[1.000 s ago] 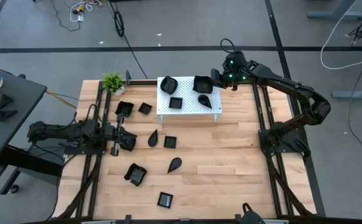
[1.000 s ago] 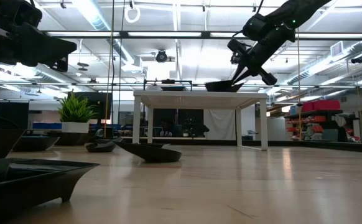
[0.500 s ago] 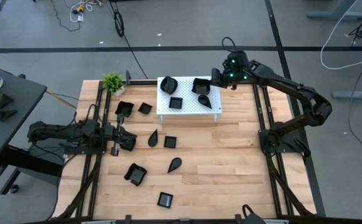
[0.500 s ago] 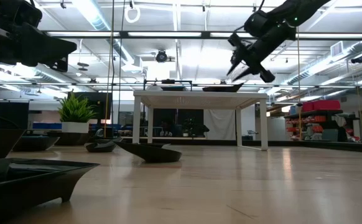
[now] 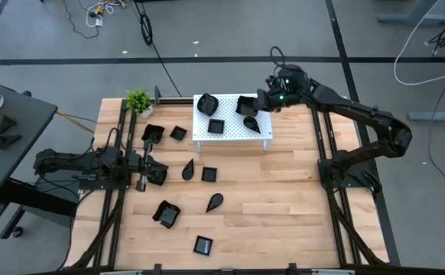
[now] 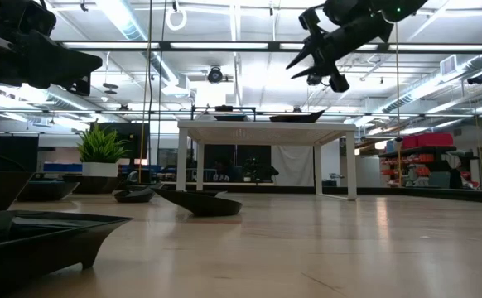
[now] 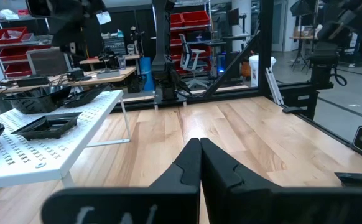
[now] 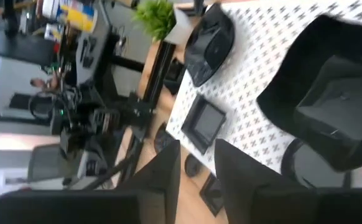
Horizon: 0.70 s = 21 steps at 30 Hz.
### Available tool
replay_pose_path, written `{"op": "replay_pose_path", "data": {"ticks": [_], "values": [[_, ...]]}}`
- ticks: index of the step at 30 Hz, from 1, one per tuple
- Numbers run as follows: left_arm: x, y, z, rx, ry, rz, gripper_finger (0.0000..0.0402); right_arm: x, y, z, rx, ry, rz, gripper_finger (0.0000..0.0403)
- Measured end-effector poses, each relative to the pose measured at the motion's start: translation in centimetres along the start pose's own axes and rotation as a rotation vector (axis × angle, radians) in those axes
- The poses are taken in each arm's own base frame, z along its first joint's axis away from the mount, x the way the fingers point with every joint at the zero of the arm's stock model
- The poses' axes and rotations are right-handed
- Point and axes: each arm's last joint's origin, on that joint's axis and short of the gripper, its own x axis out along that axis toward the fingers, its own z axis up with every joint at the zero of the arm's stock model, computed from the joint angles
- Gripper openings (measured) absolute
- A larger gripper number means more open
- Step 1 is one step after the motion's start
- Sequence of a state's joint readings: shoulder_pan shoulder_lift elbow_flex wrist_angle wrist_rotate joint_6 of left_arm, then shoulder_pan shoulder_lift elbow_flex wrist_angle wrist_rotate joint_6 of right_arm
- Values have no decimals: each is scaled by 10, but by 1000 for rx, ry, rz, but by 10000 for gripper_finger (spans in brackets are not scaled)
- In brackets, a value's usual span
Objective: Pick & Place Mini shaped plates
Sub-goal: Stack the distorted square plate on top of the distorted square plate on the shelf
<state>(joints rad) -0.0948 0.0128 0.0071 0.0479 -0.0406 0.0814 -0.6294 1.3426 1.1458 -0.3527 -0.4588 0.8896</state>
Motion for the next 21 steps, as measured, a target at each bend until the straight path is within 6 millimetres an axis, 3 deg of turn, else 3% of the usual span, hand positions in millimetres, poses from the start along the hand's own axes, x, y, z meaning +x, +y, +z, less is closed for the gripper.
{"op": "replay_pose_path", "data": {"ticks": [10,21], "values": [[0,0,0,0,0,0,3,15,-7,-4,-128,20,-76,7],[0,0,0,0,-1,0,3,37,-23,-15,-195,159,-162,2]]}}
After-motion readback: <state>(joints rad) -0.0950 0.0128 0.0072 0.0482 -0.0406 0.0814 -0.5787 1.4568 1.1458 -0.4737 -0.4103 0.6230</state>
